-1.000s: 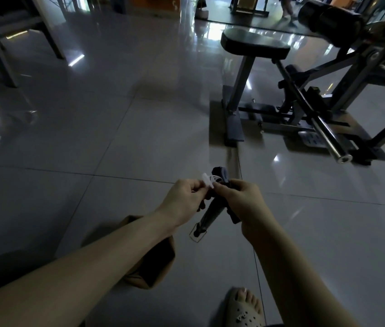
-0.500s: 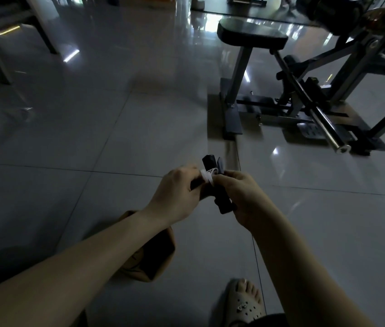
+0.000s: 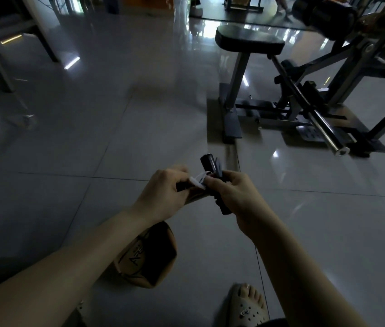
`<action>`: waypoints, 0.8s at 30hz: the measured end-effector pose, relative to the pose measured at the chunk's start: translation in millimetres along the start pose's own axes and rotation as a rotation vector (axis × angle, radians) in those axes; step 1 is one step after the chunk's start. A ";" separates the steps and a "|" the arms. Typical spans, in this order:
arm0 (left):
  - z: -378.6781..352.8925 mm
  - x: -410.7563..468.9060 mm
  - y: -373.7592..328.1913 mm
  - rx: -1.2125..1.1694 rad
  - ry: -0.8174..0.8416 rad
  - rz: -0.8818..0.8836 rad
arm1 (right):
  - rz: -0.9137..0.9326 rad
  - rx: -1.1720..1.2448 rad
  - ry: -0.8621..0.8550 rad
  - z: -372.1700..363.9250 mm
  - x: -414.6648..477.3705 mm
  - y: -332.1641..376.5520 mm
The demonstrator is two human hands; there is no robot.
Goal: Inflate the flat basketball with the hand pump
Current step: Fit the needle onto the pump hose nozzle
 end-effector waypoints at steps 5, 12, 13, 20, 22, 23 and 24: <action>0.2 -7.2 -12.2 0.209 0.042 -0.197 | 0.174 -0.169 -0.027 -8.2 -5.8 6.4; -8.3 -14.2 -31.4 0.574 0.058 -0.415 | 0.202 -0.166 0.075 -9.9 -9.5 9.2; -6.9 -14.1 -33.1 0.582 0.058 -0.414 | 0.229 -0.192 0.072 -11.8 -10.9 10.3; -0.9 -17.4 -13.6 0.409 0.364 -0.200 | 0.368 -0.753 0.131 -15.9 -6.4 -2.5; 6.5 -18.2 -8.8 0.300 0.383 -0.132 | 0.402 -0.890 0.133 -17.1 -5.5 -7.6; 9.3 -18.4 -7.6 0.306 0.384 -0.129 | 0.422 -0.938 0.130 -18.7 -5.2 -10.7; 11.3 -18.7 -7.8 0.352 0.374 -0.143 | 0.439 -0.985 0.137 -20.8 -4.9 -14.4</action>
Point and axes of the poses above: each hand's wrist, its own x-axis towards the middle knuckle, its own z-axis out of the back of the hand, y = z × x, the point moved 5 cm from there along x, towards the middle knuckle, and after that the axes turned 1 degree about -y, right-handed, at the moved point
